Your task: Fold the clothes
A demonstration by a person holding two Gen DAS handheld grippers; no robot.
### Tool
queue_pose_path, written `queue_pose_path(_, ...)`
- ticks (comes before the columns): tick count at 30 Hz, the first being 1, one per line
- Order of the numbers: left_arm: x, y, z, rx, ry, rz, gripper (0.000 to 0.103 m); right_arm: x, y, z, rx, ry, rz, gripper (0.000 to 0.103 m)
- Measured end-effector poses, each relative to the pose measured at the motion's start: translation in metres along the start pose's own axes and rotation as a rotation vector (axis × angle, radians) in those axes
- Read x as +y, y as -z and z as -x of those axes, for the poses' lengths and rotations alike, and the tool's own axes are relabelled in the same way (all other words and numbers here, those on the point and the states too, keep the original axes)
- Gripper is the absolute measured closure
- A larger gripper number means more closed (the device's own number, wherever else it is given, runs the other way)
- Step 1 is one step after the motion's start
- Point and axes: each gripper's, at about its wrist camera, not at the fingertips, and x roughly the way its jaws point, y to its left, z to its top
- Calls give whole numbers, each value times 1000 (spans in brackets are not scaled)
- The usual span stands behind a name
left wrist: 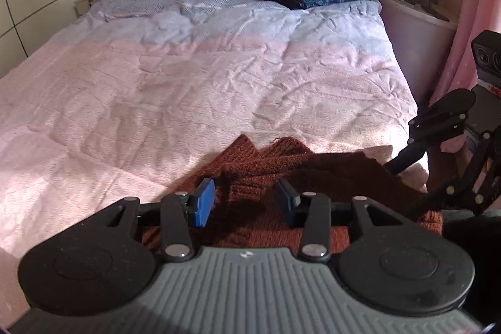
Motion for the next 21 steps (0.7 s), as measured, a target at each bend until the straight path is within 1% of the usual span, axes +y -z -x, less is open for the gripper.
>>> queue_pose_path(2, -4, 12, 28, -10, -39, 15, 64, 9, 0, 11, -36, 19, 18, 54)
queue_pose_path(5, -16, 40, 65, 4, -93, 55, 63, 21, 4, 21, -80, 12, 17, 54)
queue_pose_path(8, -35, 69, 91, 27, -160, 115, 62, 37, 7, 20, -82, -8, 33, 53)
queue_pose_path(10, -47, 88, 93, 56, -184, 128, 62, 49, 7, 11, -69, -19, 75, 53)
queue_pose_path(12, -58, 107, 93, 87, -205, 137, 62, 57, 9, -4, -29, -11, 123, 53)
queue_pose_path(13, -61, 114, 91, 88, -213, 151, 62, 60, 12, -12, -9, -9, 136, 53)
queue_pose_path(15, -60, 121, 90, 66, -222, 200, 62, 63, 15, -25, 15, -13, 150, 53)
queue_pose_path(17, -58, 123, 91, 51, -229, 238, 62, 67, 16, -29, 28, -11, 172, 48)
queue_pose_path(19, -59, 122, 91, 50, -239, 244, 62, 72, 16, -33, 44, -9, 198, 36)
queue_pose_path(20, -60, 122, 91, 51, -244, 242, 62, 74, 17, -36, 54, -10, 215, 33)
queue_pose_path(21, -61, 122, 91, 51, -247, 239, 62, 76, 19, -38, 64, -9, 235, 28)
